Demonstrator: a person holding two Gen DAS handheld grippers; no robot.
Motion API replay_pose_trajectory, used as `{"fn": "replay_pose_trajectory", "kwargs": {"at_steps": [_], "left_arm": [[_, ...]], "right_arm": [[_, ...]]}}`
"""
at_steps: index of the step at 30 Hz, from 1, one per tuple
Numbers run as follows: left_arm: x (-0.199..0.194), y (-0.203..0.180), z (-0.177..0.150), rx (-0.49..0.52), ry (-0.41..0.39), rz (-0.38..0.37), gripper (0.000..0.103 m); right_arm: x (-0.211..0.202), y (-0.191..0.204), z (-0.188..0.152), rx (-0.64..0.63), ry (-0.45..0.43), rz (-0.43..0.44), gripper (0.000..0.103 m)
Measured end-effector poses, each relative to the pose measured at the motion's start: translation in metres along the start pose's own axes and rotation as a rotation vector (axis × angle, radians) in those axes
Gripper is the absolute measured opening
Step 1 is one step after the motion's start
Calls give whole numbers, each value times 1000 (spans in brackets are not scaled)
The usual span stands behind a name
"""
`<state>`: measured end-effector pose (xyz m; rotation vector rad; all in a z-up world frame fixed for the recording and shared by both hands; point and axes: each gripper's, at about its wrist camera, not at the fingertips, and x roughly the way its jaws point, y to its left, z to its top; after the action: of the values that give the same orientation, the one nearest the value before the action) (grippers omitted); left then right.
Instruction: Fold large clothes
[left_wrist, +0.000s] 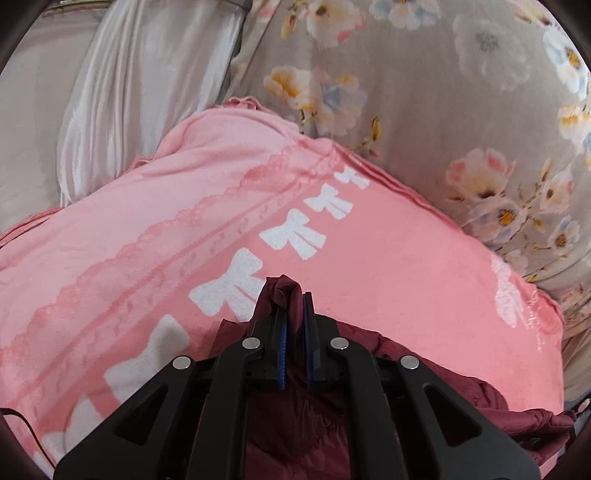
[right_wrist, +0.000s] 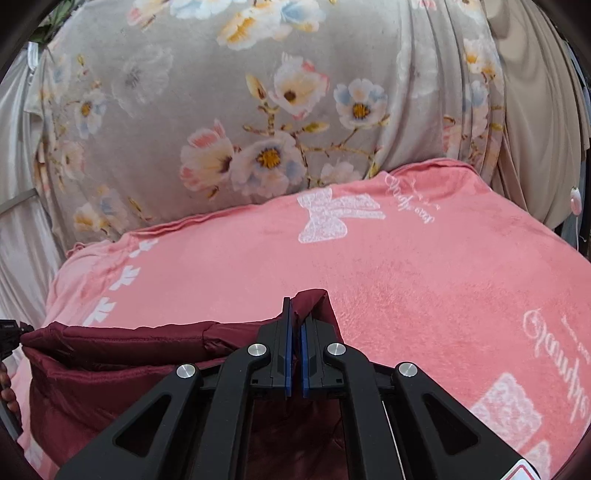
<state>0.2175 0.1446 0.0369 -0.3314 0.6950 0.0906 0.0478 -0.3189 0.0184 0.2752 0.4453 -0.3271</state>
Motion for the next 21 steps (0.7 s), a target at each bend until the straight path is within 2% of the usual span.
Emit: {"fn": "replay_pose_trajectory", "kwargs": {"at_steps": [9, 21], "left_arm": [[58, -10, -12, 52, 54, 75, 6], [101, -17, -29, 93, 104, 106, 7]], "right_arm": [[51, -2, -12, -6, 72, -42, 3], [91, -11, -32, -8, 165, -77, 3]]}}
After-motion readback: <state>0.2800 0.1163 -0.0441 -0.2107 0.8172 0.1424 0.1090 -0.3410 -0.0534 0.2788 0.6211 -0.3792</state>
